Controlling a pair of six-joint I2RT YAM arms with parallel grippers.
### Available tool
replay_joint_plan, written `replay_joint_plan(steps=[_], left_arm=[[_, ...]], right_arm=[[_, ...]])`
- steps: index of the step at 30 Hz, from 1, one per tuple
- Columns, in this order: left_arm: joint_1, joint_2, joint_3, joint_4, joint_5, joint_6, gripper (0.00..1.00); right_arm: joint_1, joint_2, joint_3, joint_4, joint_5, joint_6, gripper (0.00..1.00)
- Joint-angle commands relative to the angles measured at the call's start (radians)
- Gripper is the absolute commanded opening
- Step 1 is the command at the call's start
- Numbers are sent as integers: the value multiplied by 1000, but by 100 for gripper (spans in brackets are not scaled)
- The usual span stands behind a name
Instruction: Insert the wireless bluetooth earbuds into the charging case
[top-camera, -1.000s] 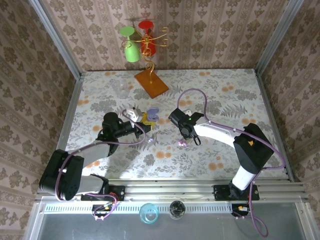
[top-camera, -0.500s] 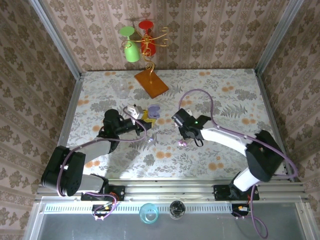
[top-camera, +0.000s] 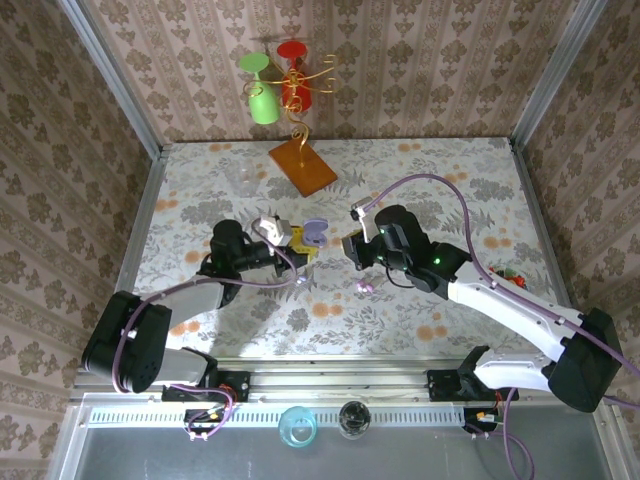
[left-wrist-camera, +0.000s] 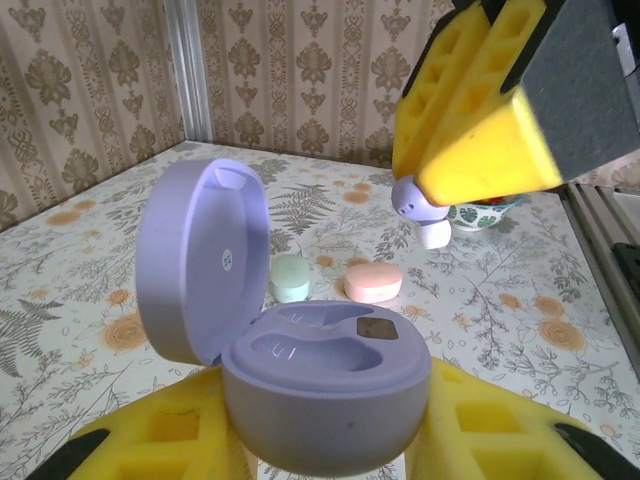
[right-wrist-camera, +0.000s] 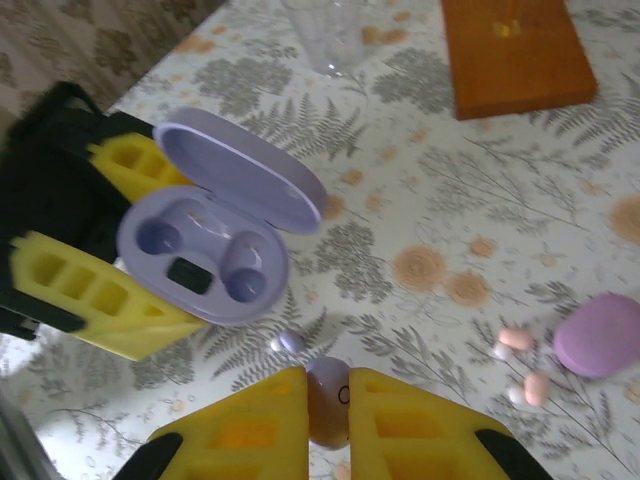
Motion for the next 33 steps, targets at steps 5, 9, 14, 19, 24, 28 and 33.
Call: replay_joint_plan(steps=[5,9,14,19,24,28,33], left_arm=[[-47,7,19,45,75,12,36],[-51,5,19,49,77,6,36],[-51,6,20,49,66,2,35],[-49,14,19,91,69,-26,35],[-49,23,22,113,69,-46,35],[-49,34,22,129,63,-51,35],[-40,38,20,137,53,-56,35]], right_arm=[[4,23,52,44,-108,-31,15],[4,51,67,39,-122,-29,15],[4,62,65,47,-132,-31,15],[4,83,65,44,-136,-39,15],[3,101,61,51,-146,-37,15],[4,108,64,51,-163,-43,16],[3,72,58,45,-145,-37,33]])
